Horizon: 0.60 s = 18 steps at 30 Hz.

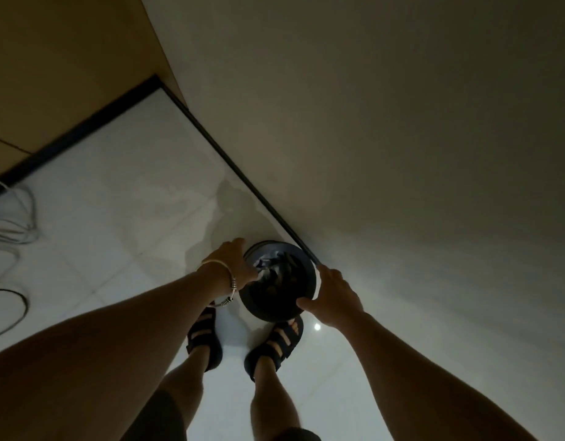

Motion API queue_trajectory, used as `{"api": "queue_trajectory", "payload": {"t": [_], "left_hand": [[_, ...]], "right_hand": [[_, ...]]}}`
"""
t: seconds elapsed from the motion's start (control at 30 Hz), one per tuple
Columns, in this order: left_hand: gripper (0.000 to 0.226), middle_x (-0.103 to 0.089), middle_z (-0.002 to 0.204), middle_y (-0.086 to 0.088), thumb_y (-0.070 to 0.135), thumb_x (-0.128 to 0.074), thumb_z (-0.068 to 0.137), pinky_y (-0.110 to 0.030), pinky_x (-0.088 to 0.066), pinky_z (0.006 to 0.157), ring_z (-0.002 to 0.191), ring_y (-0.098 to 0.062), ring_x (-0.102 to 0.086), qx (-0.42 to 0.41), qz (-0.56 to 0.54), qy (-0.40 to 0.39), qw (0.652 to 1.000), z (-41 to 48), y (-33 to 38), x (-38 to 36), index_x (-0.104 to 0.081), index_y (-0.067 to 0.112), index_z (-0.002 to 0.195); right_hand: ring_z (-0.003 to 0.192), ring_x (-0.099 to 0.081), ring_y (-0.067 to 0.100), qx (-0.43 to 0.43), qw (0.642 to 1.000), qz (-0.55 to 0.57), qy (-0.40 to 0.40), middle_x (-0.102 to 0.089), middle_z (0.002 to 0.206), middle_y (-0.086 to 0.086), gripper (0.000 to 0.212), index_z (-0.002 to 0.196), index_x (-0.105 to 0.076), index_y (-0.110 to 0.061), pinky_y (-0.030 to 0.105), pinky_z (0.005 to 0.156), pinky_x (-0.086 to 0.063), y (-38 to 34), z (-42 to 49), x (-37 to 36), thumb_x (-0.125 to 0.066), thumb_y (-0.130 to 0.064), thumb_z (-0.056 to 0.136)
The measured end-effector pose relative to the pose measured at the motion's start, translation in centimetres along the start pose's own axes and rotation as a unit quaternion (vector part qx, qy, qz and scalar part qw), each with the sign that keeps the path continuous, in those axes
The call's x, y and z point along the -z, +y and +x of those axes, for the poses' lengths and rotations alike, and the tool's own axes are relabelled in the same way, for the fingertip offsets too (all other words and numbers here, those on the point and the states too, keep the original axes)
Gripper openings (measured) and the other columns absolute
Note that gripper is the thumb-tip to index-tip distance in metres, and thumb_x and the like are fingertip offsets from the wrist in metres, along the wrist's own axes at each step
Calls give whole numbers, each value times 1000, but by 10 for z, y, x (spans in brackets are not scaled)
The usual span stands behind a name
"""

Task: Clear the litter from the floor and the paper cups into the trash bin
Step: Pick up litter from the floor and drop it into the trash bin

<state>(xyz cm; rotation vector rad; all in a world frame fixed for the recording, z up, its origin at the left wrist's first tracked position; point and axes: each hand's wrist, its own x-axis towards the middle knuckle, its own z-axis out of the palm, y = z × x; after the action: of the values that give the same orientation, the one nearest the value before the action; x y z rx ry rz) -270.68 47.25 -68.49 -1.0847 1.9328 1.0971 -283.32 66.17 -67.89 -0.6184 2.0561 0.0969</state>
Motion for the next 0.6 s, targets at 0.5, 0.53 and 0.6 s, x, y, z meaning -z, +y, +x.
{"api": "queue_trajectory", "payload": {"t": [0.5,0.53,0.6], "left_hand": [[73,-43,141,-12,44,-65,80,-36,-40,102,127,-30,-44,-248,258,6,934,-222,122,93,-38,14,140],[70,-45,139,-12,44,-65,79,-35,-41,101,125,-31,-45,-268,281,10,921,-236,131,94,-41,14,138],[72,-43,140,-11,47,-63,79,-33,-40,103,126,-30,-43,-301,332,8,894,-263,148,87,-39,16,139]], "right_hand": [[130,-41,30,-52,974,99,198,-38,148,6,88,150,-23,-28,43,100,-42,-42,-262,91,-66,-59,80],[131,-41,30,-62,969,110,213,-37,148,6,88,151,-22,-28,44,101,-42,-41,-282,88,-65,-60,80],[133,-38,31,-87,959,125,239,-35,150,7,88,151,-21,-28,46,103,-42,-36,-320,77,-64,-61,82]]}}
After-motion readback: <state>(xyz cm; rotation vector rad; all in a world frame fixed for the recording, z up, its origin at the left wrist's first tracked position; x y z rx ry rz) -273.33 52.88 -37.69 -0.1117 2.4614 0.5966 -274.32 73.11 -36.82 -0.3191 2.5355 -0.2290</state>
